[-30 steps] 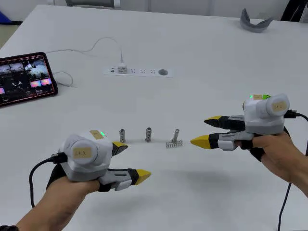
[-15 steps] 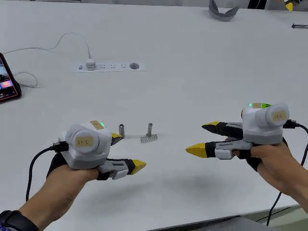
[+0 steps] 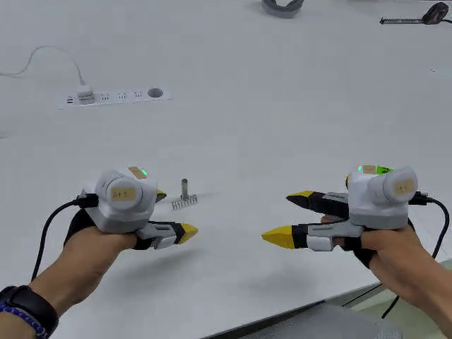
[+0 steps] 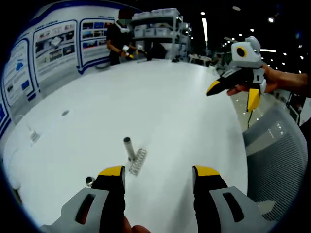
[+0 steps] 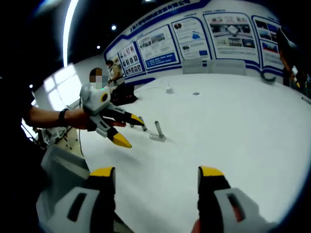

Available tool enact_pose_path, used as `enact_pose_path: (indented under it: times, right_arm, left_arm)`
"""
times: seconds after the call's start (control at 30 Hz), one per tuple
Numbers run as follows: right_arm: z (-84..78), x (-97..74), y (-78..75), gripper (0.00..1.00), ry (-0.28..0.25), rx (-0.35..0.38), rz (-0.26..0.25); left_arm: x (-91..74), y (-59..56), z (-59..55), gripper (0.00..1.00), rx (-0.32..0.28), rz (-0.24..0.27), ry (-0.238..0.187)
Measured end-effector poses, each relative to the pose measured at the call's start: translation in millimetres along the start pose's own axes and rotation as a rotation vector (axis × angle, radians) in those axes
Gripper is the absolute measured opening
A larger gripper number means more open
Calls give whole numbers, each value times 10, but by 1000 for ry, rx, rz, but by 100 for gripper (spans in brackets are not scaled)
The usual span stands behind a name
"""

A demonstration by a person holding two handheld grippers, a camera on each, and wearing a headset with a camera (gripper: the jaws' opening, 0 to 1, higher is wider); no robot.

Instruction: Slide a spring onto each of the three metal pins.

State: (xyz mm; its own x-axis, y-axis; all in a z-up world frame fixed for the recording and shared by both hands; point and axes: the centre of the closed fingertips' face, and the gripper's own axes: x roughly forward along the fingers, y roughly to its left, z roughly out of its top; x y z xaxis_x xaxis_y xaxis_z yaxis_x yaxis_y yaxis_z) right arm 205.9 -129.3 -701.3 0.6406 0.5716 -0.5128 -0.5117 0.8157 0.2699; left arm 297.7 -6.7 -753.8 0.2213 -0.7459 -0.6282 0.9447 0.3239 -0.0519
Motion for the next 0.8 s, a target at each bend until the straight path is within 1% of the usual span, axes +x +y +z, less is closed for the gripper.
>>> enact_pose_path:
  times: [0.27,0.33,0.43,0.57,0.63,0.7,0.8]
  right_arm:
    - [-75,-53,52,73,-1,20,-2]
    - [-88,-67,64,73,-3,25,-3]
    - [-116,-97,91,73,-8,38,-5]
    - [-151,-139,110,73,-14,48,-14]
    - [-177,-162,107,73,-17,57,-20]
    - [-202,-177,110,73,-20,67,-24]
    - [-230,-192,129,73,-20,78,-27]
  left_arm:
    - [180,107,-11,52,21,6,30]
    - [216,105,-20,51,18,0,33]
    - [294,99,-78,49,24,-5,58]
    - [351,118,-115,45,22,-4,70]
    - [378,148,-138,44,18,5,76]
    - [404,203,-167,40,16,23,82]
    - [431,246,-172,37,19,37,83]
